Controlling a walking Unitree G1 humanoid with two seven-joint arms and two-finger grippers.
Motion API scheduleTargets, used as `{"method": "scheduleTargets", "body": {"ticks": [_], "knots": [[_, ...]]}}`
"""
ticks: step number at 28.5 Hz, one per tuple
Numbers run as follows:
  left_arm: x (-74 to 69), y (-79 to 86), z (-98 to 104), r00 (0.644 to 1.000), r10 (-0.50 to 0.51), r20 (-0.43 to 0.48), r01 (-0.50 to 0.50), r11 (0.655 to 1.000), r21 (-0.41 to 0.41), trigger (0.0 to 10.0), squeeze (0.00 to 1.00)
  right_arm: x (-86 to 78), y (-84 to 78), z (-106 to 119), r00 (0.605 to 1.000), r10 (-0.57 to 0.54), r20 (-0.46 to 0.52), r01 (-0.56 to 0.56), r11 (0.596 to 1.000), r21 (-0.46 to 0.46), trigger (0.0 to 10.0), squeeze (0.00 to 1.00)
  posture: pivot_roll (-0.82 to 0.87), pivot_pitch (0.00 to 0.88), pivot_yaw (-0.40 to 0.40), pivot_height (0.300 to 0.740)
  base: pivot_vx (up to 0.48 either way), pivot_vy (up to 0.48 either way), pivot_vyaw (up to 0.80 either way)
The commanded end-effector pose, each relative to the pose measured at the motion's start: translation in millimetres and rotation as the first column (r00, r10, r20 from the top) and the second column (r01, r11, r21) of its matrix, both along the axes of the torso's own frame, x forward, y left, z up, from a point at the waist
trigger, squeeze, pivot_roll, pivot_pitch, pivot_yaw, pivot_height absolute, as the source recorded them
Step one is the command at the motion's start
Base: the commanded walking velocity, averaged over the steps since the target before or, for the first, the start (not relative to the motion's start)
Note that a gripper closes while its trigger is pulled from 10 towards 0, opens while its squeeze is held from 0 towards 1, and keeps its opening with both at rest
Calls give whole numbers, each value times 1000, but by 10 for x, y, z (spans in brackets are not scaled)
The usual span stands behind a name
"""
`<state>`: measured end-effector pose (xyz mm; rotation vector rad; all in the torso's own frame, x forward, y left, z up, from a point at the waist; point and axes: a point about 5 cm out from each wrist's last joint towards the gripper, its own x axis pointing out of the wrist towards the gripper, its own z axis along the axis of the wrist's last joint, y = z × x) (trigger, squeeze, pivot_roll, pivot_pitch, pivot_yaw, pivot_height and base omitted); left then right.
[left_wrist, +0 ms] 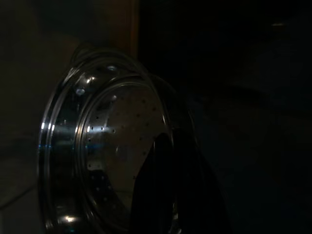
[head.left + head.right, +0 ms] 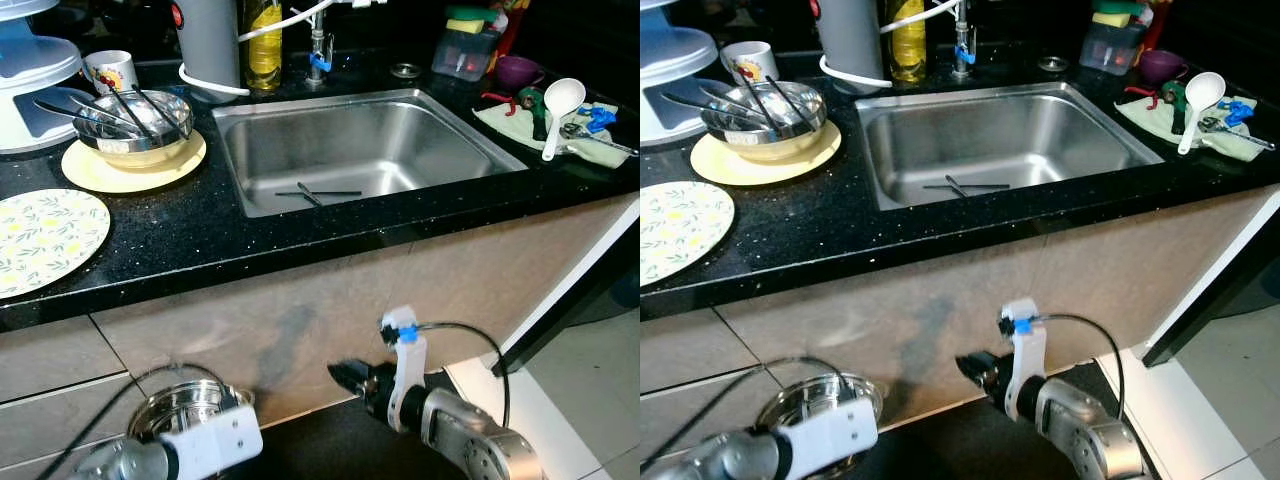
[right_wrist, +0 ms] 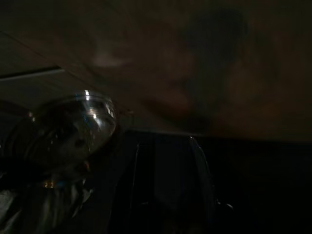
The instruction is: Kitchen organization
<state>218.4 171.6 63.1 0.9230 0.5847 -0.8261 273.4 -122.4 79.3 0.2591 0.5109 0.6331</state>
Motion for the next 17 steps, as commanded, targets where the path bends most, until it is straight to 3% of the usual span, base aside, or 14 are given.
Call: {"method": "scheduleTargets", "body": {"ticks": [1,4,12,13,14,16,17], "knots": [[9,-73,-3,996,-28,86,31,999,-37,0,0,-33,8,-139,997,-18,-76,17,1000,-25,10000,0,-71,189,-33,740,0,0,0],[28,-159,37,989,-44,142,64,988,-140,0,0,-28,52,-258,990,-28,-141,24,999,-34,10000,0,-70,188,-34,740,0,0,0],[27,-262,-21,973,-140,184,185,948,-258,0,0,5,153,-364,973,-30,-227,32,999,4,10000,0,-70,183,-34,740,0,0,0],[25,-281,-36,969,-163,183,209,941,-267,0,0,2,181,-398,966,-24,-258,29,1000,13,10000,533,-70,183,-34,740,0,0,0],[22,-296,-48,967,-180,177,225,934,-278,0,0,-1,201,-425,959,-21,-283,28,999,20,10000,859,-70,183,-34,740,0,0,0],[19,-306,-60,966,-195,170,237,929,-284,0,0,-3,213,-447,954,-20,-301,28,999,20,10000,859,-70,183,-34,740,0,0,0],[11,-319,-82,961,-226,162,265,921,-286,0,0,0,222,-470,947,-25,-320,34,999,23,10000,1000,-73,176,-37,740,0,0,0]]}}
